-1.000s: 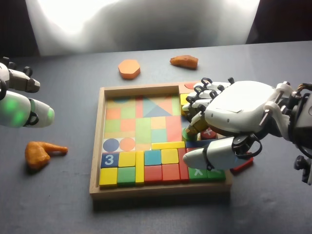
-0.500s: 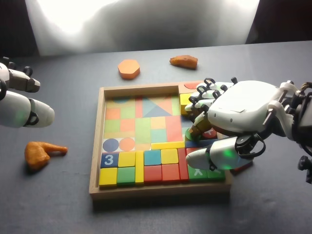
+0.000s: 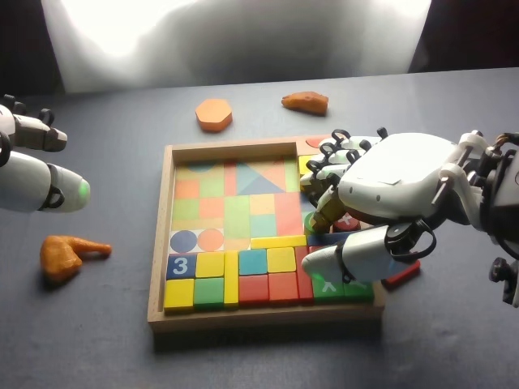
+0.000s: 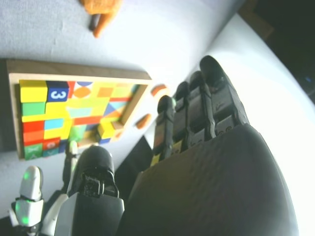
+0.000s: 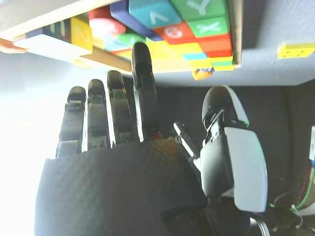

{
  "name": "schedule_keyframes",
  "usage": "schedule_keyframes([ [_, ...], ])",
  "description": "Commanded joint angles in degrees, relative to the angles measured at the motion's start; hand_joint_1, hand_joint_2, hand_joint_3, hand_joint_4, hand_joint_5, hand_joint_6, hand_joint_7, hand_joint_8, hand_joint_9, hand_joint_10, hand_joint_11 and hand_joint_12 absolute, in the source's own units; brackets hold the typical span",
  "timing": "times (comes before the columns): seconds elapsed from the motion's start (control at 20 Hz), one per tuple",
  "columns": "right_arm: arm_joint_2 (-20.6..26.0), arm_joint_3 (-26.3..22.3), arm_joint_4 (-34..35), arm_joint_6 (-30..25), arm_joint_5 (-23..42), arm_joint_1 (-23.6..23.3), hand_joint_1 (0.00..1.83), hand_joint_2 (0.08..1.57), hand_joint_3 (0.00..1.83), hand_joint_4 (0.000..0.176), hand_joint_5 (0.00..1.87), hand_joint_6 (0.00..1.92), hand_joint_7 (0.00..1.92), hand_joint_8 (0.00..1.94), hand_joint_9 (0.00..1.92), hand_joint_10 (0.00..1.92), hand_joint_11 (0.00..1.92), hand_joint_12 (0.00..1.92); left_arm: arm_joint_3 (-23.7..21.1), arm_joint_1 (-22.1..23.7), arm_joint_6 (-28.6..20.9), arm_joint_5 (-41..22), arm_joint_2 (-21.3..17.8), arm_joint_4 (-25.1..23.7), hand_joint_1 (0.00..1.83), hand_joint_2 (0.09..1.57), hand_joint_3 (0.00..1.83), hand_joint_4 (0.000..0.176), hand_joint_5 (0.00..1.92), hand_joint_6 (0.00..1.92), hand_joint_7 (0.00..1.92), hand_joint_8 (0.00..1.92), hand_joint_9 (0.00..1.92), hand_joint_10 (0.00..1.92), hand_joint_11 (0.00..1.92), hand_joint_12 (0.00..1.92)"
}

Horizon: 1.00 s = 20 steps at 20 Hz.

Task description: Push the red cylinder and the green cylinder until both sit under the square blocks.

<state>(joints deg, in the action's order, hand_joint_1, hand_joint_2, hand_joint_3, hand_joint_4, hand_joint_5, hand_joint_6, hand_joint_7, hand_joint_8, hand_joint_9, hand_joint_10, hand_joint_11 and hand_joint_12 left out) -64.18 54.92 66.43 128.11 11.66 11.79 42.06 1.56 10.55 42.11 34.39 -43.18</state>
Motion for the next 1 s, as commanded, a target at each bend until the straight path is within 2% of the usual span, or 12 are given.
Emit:
schedule_keyframes([
  [0.0,0.54,-0.25,-0.83,-0.26,2.53,-1.22,0.0,1.2,0.0,0.0,0.7,0.04,0.21,0.0,0.07,0.0,0.0,0.0,0.0,0.37,0.04,-2.15,-0.63,-3.09,0.0,1.28,0.0,0.049,0.14,0.01,0.13,0.01,0.13,0.01,0.0,0.61],
  [0.2,1.9,-0.62,-0.85,-0.55,2.1,-4.04,0.0,1.2,0.0,0.0,0.7,0.04,0.21,0.0,0.08,0.01,0.0,0.0,0.0,0.37,0.04,-2.15,-0.63,-3.09,0.0,1.28,0.0,0.049,0.16,0.01,0.13,0.0,0.13,0.0,0.0,0.59],
  [0.4,7.48,-4.43,-0.92,1.34,0.62,-7.99,0.0,1.2,0.0,0.0,0.69,0.03,0.21,0.0,0.08,0.01,0.02,0.01,0.0,0.36,0.04,-2.15,-0.63,-3.09,0.0,1.28,0.0,0.041,0.13,0.0,0.11,0.0,0.11,0.0,0.0,0.58],
  [0.55,12.02,-7.07,-0.92,1.78,0.14,-9.22,0.0,1.2,0.0,0.0,0.66,0.02,0.22,0.01,0.11,0.02,0.02,0.02,-0.11,0.43,0.04,-2.15,-0.63,-3.08,0.0,1.27,0.0,0.054,0.15,0.01,0.13,0.01,0.15,0.01,0.0,0.64],
  [0.6,13.56,-7.77,-0.92,1.43,-0.47,-9.62,0.0,1.2,0.0,0.0,0.62,0.0,0.22,0.01,0.12,0.02,0.03,0.02,-0.11,0.43,0.04,-2.15,-0.63,-3.02,0.0,1.27,0.0,0.052,0.16,0.01,0.15,0.01,0.17,0.01,0.0,0.7],
  [0.65,15.86,-8.71,-0.92,0.73,-1.99,-10.43,0.0,1.2,0.0,0.0,0.59,0.0,0.26,0.01,0.18,0.03,0.0,0.28,-0.11,0.43,0.04,-2.15,-0.64,-2.97,0.0,1.27,0.0,0.05,0.17,0.01,0.17,0.01,0.2,0.02,0.0,0.76],
  [0.7,17.54,-9.45,-0.92,0.39,-3.26,-11.19,0.0,1.2,0.0,0.0,0.58,0.0,0.34,0.02,0.26,0.06,0.0,0.63,-0.12,0.43,0.04,-2.15,-0.64,-2.85,0.0,1.27,0.0,0.05,0.19,0.01,0.22,0.01,0.27,0.02,0.0,0.91],
  [0.75,18.9,-10.11,-0.92,0.43,-3.86,-11.73,0.0,1.2,0.0,0.0,0.58,0.01,0.4,0.03,0.29,0.07,0.0,0.83,-0.12,0.43,0.04,-2.15,-0.64,-2.77,0.0,1.27,0.0,0.049,0.21,0.0,0.26,0.0,0.33,0.02,0.01,1.02],
  [0.8,20.71,-11.18,-0.91,0.63,-4.73,-12.14,0.0,1.2,0.0,0.0,0.62,0.02,0.5,0.05,0.37,0.11,0.0,1.13,-0.13,0.43,0.03,-2.15,-0.64,-2.75,0.0,1.28,0.0,0.044,0.25,0.01,0.35,0.01,0.44,0.03,0.09,1.09],
  [0.85,22.15,-12.05,-0.91,0.82,-5.08,-12.2,0.0,1.21,0.0,0.0,0.68,0.05,0.64,0.1,0.56,0.22,0.0,1.49,-0.13,0.4,0.03,-2.15,-0.64,-2.75,0.01,1.28,0.0,0.031,0.31,0.01,0.46,0.01,0.56,0.04,0.18,1.14],
  [0.9,23.23,-12.7,-0.9,1.36,-5.4,-12.22,0.0,1.22,0.0,0.0,0.72,0.1,0.75,0.13,0.57,0.56,0.03,1.62,-0.13,0.37,0.03,-2.14,-0.66,-2.75,0.05,1.28,0.0,0.024,0.35,0.01,0.53,0.01,0.62,0.04,0.19,1.2],
  [0.95,24.36,-13.38,-0.9,1.64,-5.64,-12.14,0.04,1.22,0.0,0.0,0.76,0.21,0.83,0.22,0.57,0.87,0.14,1.7,-0.15,0.38,0.03,-2.14,-0.68,-2.75,0.09,1.27,0.0,0.005,0.42,0.01,0.66,0.02,0.74,0.06,0.28,1.25],
])
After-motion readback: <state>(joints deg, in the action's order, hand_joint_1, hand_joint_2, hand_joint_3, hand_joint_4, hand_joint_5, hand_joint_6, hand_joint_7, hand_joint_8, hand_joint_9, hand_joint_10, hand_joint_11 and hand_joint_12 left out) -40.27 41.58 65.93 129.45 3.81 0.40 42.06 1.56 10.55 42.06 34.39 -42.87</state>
